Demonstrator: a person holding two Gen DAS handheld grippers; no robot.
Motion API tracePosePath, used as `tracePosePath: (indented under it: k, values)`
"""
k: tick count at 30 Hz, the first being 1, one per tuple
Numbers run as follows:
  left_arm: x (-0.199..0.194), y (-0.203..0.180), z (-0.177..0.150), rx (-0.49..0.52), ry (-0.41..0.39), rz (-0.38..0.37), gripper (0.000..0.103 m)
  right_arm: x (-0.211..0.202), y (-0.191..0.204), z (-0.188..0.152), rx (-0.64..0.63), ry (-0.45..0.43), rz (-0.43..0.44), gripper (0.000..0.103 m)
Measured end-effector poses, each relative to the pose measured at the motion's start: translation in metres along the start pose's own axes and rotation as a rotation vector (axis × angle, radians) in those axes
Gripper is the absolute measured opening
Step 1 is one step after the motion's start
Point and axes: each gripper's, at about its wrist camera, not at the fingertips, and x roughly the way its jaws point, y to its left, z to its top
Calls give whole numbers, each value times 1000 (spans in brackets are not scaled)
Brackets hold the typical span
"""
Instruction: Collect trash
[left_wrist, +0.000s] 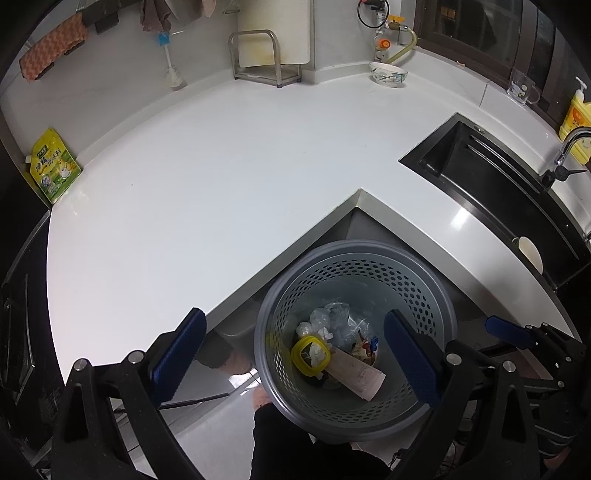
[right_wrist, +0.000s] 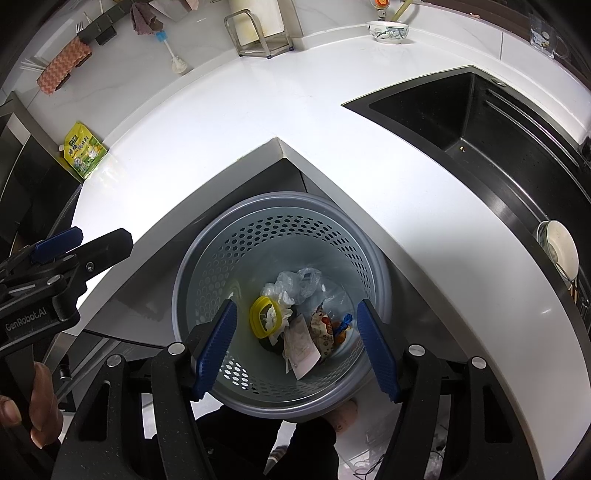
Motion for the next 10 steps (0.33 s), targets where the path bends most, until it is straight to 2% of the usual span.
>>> tracePosePath:
  k: [10]
  values:
    - [1, 1, 0, 2, 2, 20, 95, 0, 0, 1, 0, 0, -1, 65]
